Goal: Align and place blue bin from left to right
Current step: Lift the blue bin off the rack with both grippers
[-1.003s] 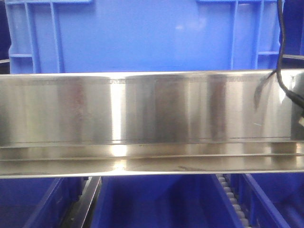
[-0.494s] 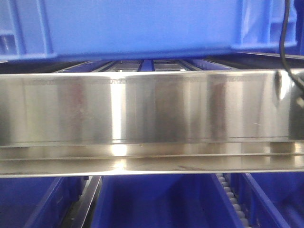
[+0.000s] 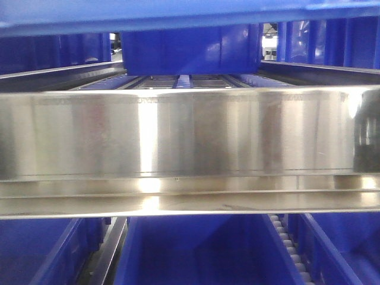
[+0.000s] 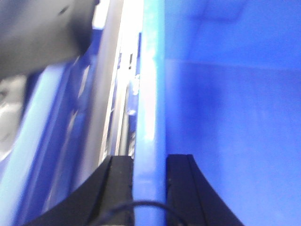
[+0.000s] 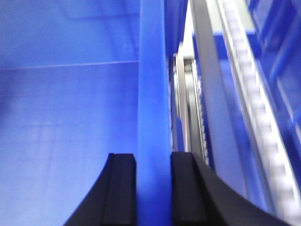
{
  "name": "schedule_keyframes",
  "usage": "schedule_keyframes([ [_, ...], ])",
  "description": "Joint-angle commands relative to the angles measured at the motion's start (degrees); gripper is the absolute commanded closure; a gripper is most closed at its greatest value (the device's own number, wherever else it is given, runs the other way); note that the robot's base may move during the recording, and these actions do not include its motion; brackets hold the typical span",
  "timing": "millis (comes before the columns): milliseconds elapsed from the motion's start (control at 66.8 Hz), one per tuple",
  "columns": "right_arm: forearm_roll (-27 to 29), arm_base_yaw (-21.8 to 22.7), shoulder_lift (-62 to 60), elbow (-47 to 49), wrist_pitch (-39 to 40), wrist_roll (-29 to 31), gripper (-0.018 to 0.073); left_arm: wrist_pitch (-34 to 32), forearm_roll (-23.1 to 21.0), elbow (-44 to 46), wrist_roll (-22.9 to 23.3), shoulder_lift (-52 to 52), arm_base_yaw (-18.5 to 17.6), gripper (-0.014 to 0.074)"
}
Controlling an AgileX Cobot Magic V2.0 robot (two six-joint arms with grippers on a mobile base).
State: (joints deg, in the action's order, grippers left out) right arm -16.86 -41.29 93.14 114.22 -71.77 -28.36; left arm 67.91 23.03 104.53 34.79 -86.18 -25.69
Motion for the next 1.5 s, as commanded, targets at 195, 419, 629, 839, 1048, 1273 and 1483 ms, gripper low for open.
schedule_keyframes([
  [195,-11.2,-7.1,-14.5,-18.2,7.5,-11.2,0.0629,-5.6,9.0,-11.3,9.4,10.0,-9.6,0.0707],
  [419,-17.0,-14.0,-23.5,-29.3,7.2,-19.6,0.0629,0.1,15.8,-12.4,14.0,12.7,-18.9,0.0707],
  [629,-18.7,-16.9,-26.0,-30.5,4.4,-20.6,0.0629,0.2,20.8,-18.4,22.2,16.4,-26.3,0.0707],
  [839,-20.7,-19.8,-26.5,-32.6,3.6,-23.2,0.0629,0.4,22.1,-19.4,22.4,17.7,-27.2,0.0707],
  [1048,-21.0,-20.1,-26.5,-32.6,4.0,-23.2,0.0629,1.2,21.8,-19.4,22.4,17.7,-27.2,0.0707],
  [1273,-21.0,-20.1,-26.5,-32.6,4.9,-23.2,0.0629,2.1,21.8,-19.4,21.4,17.7,-27.2,0.0707],
  [1483,-21.0,-20.1,-26.5,-32.6,5.8,-23.2,0.0629,2.1,20.8,-19.4,18.5,17.7,-27.2,0.0707],
])
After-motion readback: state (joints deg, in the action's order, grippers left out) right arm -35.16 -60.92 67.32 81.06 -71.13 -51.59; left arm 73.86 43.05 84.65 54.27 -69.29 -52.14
